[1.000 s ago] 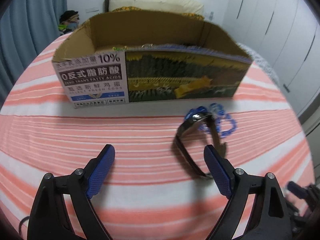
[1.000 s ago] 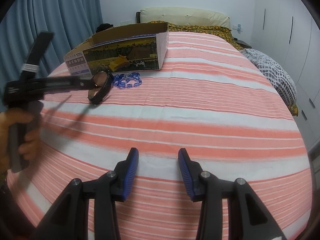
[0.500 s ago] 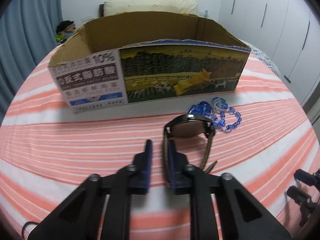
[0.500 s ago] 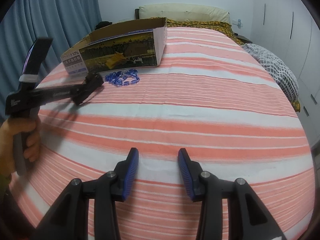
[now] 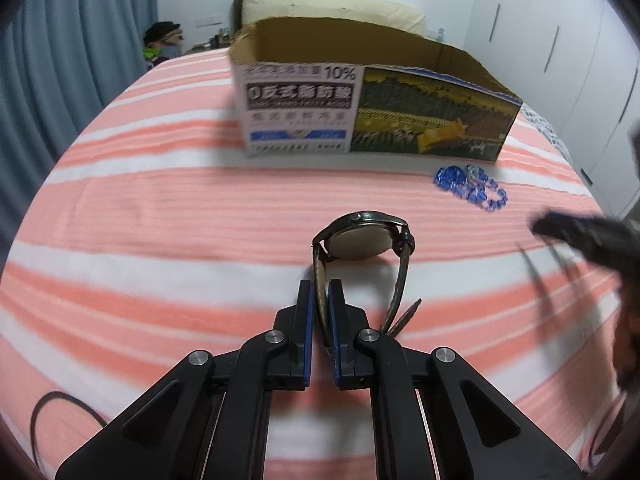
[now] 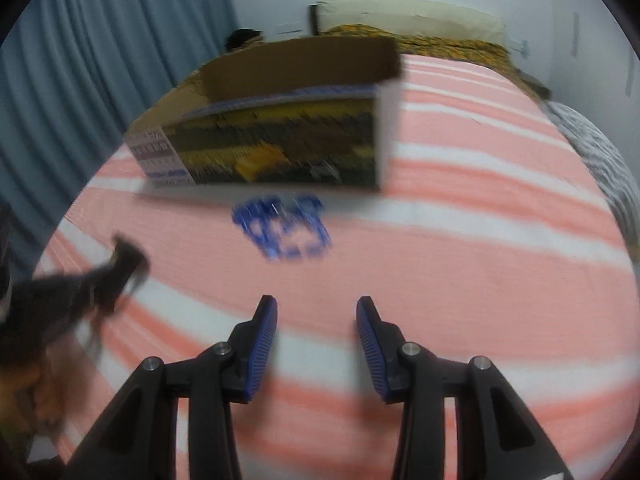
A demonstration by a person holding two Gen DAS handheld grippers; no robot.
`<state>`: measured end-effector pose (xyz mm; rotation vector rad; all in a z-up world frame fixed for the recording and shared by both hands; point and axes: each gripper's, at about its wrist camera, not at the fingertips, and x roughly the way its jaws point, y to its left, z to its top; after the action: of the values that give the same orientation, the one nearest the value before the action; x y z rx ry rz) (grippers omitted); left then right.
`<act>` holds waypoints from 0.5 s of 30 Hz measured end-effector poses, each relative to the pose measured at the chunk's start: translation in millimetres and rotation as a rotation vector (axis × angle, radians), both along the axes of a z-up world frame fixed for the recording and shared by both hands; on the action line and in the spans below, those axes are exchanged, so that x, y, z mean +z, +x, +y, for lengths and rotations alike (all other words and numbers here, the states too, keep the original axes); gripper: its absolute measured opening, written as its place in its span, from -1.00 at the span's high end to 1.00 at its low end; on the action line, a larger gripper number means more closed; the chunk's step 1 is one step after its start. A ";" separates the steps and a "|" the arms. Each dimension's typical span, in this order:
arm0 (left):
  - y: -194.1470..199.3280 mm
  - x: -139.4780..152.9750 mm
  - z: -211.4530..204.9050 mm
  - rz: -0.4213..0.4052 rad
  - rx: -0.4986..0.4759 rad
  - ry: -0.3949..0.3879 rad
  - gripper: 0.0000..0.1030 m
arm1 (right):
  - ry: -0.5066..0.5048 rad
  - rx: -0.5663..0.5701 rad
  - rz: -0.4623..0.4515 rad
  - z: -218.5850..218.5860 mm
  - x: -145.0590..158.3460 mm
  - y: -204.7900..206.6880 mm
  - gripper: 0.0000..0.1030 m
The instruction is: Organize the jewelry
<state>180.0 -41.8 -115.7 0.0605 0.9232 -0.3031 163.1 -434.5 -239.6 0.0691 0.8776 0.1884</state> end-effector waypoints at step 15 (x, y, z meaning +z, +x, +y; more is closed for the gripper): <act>-11.8 -1.7 2.2 -0.010 0.014 -0.015 0.86 | -0.102 0.134 -0.010 38.9 -9.2 23.6 0.86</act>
<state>168.2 -39.6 -117.4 0.0414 0.9109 -0.2967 186.6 -395.5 -248.8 -0.0860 0.8809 0.2687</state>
